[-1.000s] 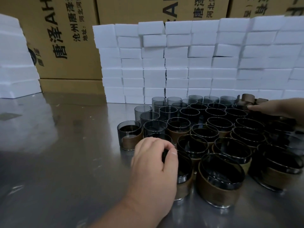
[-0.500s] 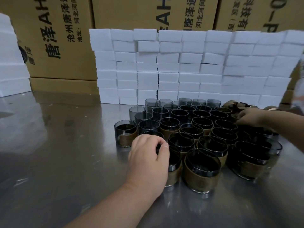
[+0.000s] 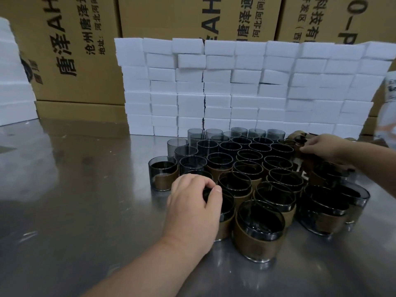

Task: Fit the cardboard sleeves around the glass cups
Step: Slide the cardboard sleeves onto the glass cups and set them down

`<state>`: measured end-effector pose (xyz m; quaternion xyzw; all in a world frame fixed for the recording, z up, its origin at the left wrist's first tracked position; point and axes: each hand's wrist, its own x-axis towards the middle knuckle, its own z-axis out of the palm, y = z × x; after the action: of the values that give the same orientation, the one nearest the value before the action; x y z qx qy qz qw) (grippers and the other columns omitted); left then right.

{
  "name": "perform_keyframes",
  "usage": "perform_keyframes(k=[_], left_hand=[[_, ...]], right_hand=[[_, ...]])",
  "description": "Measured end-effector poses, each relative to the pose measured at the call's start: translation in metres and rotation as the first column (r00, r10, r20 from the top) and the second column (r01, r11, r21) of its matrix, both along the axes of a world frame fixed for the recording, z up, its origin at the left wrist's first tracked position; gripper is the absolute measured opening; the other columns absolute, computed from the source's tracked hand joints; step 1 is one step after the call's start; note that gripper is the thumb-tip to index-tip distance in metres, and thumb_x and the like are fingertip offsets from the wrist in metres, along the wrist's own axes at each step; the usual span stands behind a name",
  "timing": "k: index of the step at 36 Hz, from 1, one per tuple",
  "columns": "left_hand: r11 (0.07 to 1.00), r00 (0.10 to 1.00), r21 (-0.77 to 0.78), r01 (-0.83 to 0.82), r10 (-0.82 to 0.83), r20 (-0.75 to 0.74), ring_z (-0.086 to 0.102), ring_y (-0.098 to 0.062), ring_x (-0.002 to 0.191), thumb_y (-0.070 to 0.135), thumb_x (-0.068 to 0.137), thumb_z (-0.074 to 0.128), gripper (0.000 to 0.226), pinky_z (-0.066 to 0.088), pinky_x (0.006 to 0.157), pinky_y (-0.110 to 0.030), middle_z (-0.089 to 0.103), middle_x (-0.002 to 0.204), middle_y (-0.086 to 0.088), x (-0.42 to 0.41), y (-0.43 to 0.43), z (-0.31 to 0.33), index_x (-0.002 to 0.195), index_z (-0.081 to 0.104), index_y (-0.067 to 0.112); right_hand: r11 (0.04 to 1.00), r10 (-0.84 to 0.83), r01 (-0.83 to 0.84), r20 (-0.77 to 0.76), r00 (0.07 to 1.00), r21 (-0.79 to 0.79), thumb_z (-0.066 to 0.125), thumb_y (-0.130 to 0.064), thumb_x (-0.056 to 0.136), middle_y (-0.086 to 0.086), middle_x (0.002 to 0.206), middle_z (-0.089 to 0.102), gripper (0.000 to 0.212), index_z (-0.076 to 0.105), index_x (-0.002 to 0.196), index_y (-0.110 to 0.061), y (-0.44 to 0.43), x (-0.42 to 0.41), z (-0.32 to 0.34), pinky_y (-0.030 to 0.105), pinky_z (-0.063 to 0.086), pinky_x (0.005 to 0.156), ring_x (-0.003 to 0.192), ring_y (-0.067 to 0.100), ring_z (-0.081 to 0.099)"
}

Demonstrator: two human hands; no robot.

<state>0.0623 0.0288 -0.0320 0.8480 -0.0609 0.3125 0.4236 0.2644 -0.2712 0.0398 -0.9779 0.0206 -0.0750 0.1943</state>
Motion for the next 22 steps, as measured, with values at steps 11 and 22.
perform_keyframes(k=[11, 22], left_hand=[[1.0, 1.0, 0.013, -0.024, 0.024, 0.012, 0.031, 0.017, 0.104, 0.043, 0.077, 0.033, 0.016, 0.024, 0.085, -0.003, 0.049, 0.087, 0.027, 0.003, 0.0, -0.004, 0.071, 0.047, 0.039], [1.0, 0.999, 0.0, -0.031, 0.031, 0.019, 0.036, 0.012, 0.103, 0.04, 0.075, 0.035, 0.016, 0.028, 0.085, -0.008, 0.048, 0.091, 0.029, 0.004, 0.001, -0.003, 0.072, 0.05, 0.034]], right_hand=[[0.927, -0.339, 0.323, -0.056, 0.939, -0.189, 0.04, -0.068, 0.085, 0.013, 0.157, 0.002, 0.079, 0.018, 0.148, -0.024, -0.054, 0.06, -0.007, 0.051, 0.007, 0.115, 0.142, 0.038, -0.001], [0.977, -0.191, 0.198, 0.091, 0.977, -0.081, 0.048, -0.044, 0.093, 0.019, 0.094, 0.063, 0.049, 0.067, 0.095, 0.001, -0.038, 0.069, -0.002, 0.036, 0.043, 0.076, 0.087, 0.035, 0.056]])
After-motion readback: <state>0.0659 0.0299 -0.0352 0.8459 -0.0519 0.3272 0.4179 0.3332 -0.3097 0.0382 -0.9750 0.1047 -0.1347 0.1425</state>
